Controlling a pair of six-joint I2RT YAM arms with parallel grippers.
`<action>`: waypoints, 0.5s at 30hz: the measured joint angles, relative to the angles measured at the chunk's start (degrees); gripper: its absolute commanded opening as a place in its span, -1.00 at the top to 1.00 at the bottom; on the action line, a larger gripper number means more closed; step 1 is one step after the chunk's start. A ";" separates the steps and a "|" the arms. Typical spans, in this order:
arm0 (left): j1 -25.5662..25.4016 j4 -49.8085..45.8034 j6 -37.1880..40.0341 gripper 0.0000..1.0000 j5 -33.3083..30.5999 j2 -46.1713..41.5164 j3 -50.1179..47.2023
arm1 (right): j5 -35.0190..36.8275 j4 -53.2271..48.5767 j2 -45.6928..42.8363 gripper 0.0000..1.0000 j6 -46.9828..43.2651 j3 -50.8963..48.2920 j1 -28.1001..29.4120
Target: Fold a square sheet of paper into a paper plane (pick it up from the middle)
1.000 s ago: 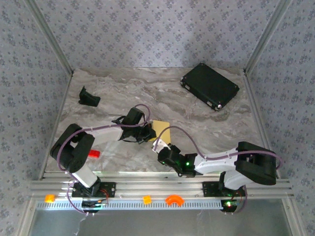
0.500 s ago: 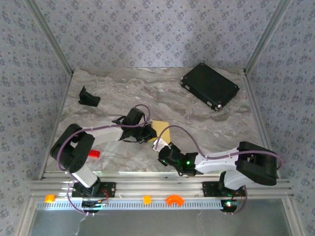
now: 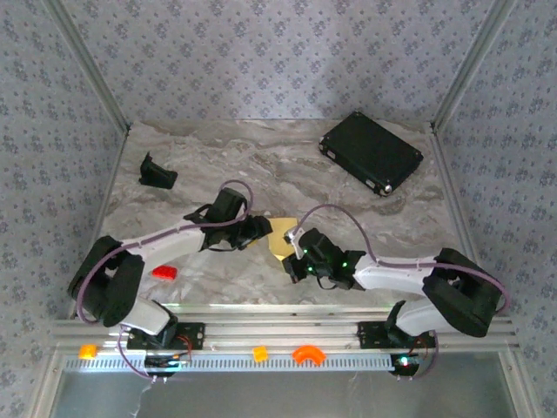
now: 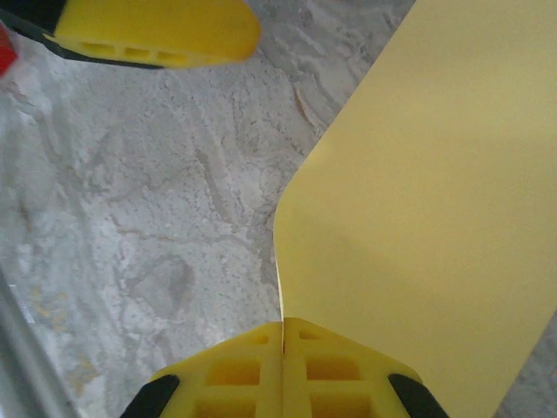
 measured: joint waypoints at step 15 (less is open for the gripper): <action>0.26 0.33 1.66 0.54 2.91 2.58 2.14 | -20.28 3.80 4.17 1.00 8.57 0.17 -5.44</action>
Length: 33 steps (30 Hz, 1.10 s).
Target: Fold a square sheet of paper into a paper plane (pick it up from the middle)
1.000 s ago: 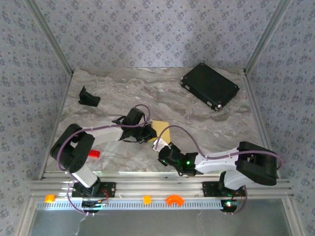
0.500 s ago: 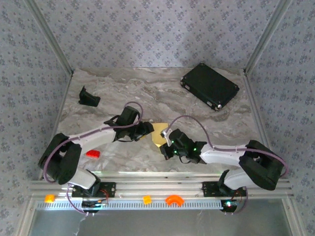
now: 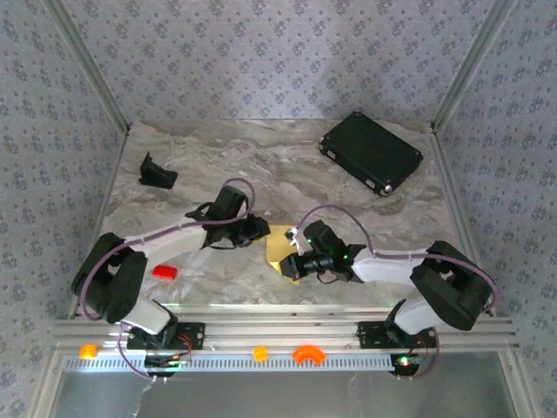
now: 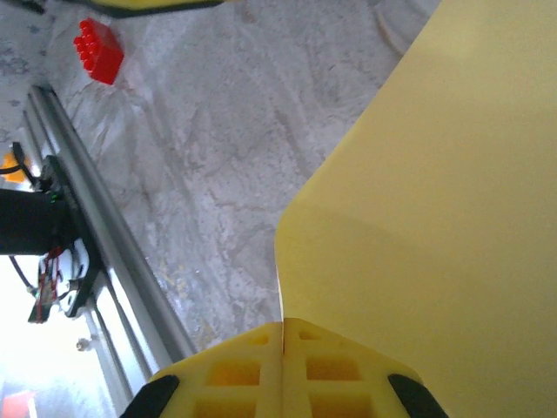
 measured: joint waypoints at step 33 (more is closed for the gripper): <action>-1.05 1.29 3.34 0.91 7.50 21.79 11.41 | -5.35 5.46 3.54 1.00 5.97 -0.13 -4.09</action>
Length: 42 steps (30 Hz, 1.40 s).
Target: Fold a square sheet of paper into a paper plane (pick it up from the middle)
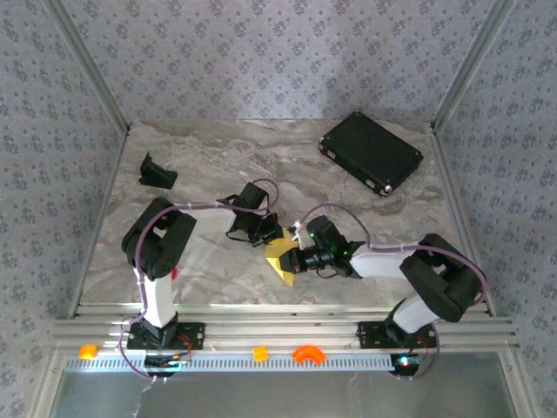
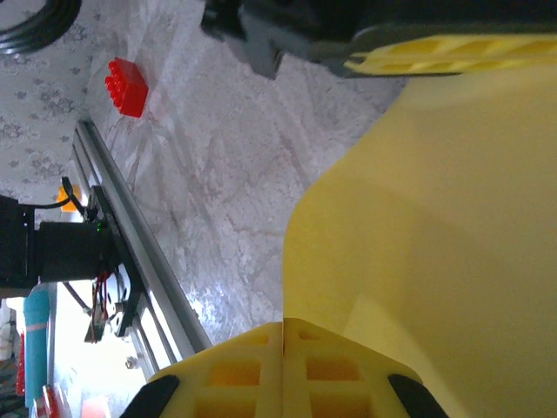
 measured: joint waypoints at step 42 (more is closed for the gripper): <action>-0.90 0.00 1.07 0.92 -0.22 0.00 0.04 | 6.75 -9.75 1.62 1.00 -0.28 1.49 -2.80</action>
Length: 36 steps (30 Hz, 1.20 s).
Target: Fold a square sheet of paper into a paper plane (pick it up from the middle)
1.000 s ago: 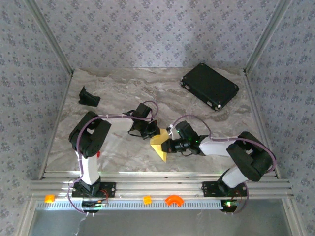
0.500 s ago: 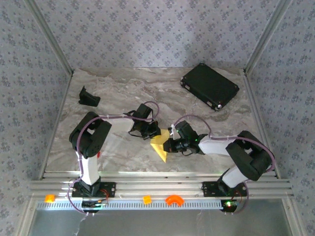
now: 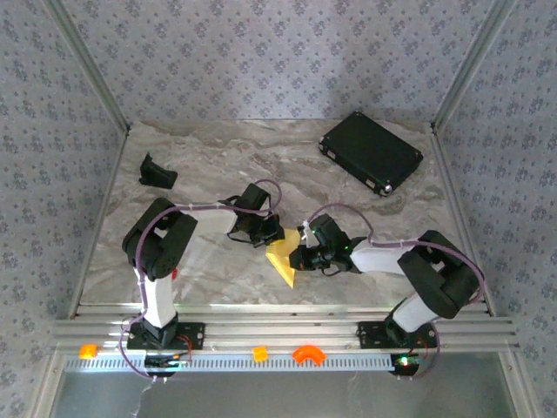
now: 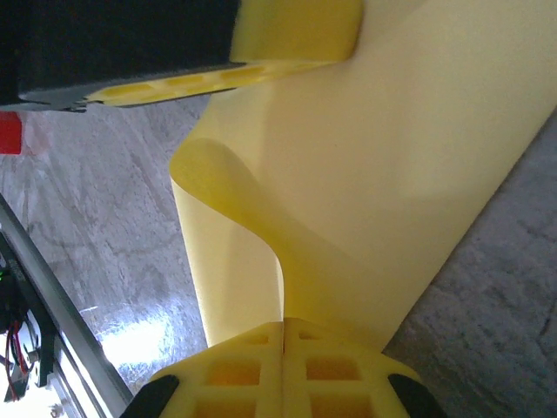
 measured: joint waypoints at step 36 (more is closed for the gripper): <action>-0.02 -0.44 0.04 0.92 -0.07 0.11 0.46 | -0.07 -0.33 2.03 1.00 -0.39 0.48 0.07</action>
